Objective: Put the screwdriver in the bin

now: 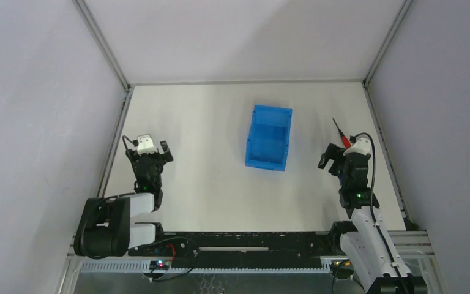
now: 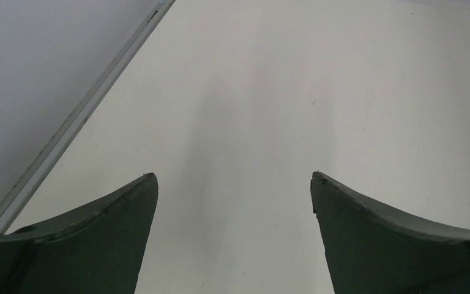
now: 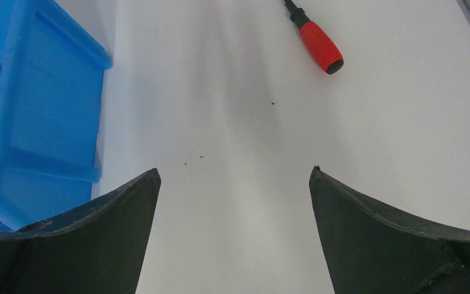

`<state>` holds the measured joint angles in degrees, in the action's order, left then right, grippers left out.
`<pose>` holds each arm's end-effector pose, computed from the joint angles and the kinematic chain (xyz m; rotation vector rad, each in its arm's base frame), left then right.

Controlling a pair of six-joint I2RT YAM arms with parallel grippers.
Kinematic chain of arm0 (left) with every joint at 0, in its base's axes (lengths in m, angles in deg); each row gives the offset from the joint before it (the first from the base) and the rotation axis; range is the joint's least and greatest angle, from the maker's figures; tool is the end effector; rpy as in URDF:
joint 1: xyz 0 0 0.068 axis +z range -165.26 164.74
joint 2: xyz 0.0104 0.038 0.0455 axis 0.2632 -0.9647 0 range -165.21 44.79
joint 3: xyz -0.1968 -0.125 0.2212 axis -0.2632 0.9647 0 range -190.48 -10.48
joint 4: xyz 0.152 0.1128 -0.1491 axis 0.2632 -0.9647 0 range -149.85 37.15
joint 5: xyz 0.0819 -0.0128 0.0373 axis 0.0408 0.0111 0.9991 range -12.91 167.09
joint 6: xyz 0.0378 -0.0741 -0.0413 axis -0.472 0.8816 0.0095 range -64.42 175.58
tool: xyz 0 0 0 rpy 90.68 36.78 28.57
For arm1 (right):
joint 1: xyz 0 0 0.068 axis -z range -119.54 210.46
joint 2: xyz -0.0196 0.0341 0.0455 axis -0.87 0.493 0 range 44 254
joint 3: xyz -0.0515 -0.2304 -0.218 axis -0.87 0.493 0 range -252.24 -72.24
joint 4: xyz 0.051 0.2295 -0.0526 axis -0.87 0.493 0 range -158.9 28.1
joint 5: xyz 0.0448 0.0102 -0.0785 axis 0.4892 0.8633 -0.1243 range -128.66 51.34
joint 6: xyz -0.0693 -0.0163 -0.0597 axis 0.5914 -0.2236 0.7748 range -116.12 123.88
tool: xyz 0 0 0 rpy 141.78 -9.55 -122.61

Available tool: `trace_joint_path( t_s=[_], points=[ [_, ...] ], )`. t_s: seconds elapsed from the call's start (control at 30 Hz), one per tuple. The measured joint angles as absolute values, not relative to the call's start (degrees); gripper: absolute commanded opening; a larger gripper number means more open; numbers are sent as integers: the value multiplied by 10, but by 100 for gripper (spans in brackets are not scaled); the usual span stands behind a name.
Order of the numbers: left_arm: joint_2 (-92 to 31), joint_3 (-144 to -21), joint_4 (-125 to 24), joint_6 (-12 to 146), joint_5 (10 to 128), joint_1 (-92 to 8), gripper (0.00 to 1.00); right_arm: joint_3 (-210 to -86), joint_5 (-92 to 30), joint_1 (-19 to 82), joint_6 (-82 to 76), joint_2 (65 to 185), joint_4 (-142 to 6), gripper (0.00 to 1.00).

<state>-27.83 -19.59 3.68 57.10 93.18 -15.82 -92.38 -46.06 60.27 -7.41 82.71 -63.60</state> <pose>0.2328 0.0210 0.2214 -0.2241 1.6773 0.2104 0.1491 -0.0103 0.2322 0.2746 1.9646 0.0016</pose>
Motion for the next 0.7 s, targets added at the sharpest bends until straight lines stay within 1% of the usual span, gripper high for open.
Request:
trace_joint_path(
  t_s=[0.2, 0.33, 0.5, 0.57, 0.7],
  points=[
    [-278, -196, 37, 571, 932, -158, 100, -935, -462, 595, -75, 830, -626, 100],
    [-278, -196, 37, 571, 932, -158, 100, -1022, -484, 593, -68, 880, -585, 100],
    [-278, -196, 37, 571, 932, -158, 100, -1221, -491, 618, -38, 1025, -519, 100],
    [-278, -196, 37, 571, 932, -158, 100, -1303, -468, 647, -17, 1098, -492, 100],
    [-278, -196, 37, 571, 932, -158, 100, -1415, -425, 680, 28, 1226, -441, 100]
  ],
)
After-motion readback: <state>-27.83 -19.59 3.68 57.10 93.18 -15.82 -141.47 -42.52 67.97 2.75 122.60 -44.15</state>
